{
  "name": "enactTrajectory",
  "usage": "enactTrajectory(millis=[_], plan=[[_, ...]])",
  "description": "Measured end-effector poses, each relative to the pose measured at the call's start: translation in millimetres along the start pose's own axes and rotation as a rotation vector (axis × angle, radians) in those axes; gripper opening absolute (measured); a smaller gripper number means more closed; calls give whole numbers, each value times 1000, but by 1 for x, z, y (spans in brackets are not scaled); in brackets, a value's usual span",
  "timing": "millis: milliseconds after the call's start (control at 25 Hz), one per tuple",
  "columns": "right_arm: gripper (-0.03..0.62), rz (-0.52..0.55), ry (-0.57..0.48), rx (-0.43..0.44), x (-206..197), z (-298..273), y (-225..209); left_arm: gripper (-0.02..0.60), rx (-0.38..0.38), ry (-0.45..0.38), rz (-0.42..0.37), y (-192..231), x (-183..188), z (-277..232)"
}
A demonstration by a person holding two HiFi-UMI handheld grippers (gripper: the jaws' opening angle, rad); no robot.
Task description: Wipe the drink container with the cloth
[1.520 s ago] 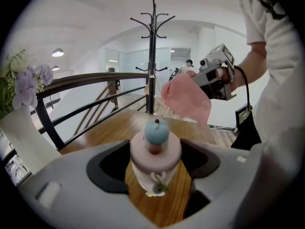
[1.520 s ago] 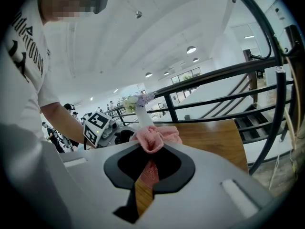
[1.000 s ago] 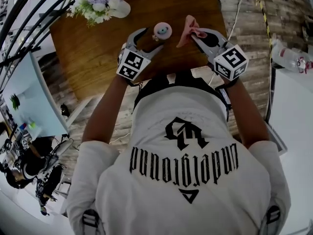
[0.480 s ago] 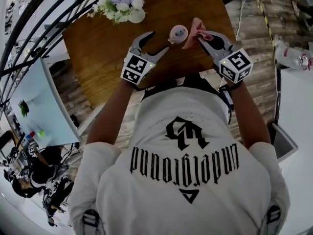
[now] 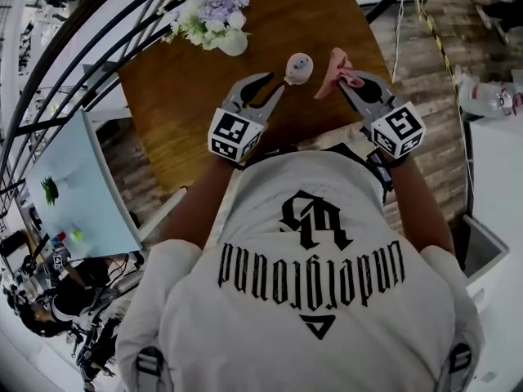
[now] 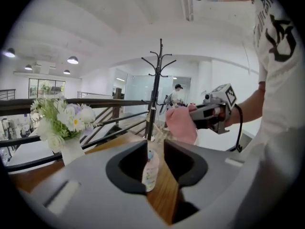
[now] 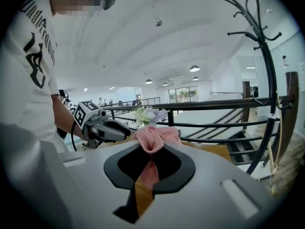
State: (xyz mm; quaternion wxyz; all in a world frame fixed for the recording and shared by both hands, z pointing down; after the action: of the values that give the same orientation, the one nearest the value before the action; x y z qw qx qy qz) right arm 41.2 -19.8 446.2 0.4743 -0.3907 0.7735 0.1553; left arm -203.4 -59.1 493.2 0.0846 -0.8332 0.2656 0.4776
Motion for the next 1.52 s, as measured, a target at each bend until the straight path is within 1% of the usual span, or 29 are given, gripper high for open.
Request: enactTrajectory(millis=[160, 280, 320, 440, 600, 800, 960, 1040, 1160, 1320, 1520], plan=[[26, 25, -29, 24, 0, 30, 14, 102, 44, -55, 15, -35, 14, 18], [26, 49, -49, 47, -9, 53, 22, 66, 82, -82, 19, -62, 19, 25], [26, 53, -54, 55, -14, 61, 24, 63, 85, -89, 35, -72, 20, 27], [26, 57, -63, 84, -30, 87, 35, 51, 59, -107, 98, -111, 22, 32], [26, 68, -82, 110, -50, 123, 44, 51, 56, -131, 105, -168, 26, 35], [26, 55, -99, 144, -76, 157, 59, 51, 95, -127, 119, -222, 14, 55], [26, 44, -102, 157, -99, 181, 72, 51, 126, -109, 112, -258, 2, 71], [26, 44, -110, 153, -104, 190, 78, 51, 141, -120, 100, -265, 2, 82], [26, 44, -120, 135, -99, 200, 90, 51, 152, -136, 75, -267, 7, 102], [26, 18, -157, 107, -93, 214, 113, 51, 136, -151, 25, -270, 8, 126], [26, 39, -181, 56, -77, 223, 157, 51, 109, -168, -12, -265, -5, 164]])
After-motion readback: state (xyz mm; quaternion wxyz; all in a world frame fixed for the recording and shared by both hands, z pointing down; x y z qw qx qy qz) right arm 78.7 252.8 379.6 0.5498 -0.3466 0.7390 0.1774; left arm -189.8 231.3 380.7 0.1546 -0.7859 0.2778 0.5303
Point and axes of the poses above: the fingertips, and each gripper's own axes: z backward along the fingers, y to its left, x out of its top, the point moved 8 cm from there along z, backward along the fingers, and after that the axes turned 12 degrees about y, right-handed, at the moved point
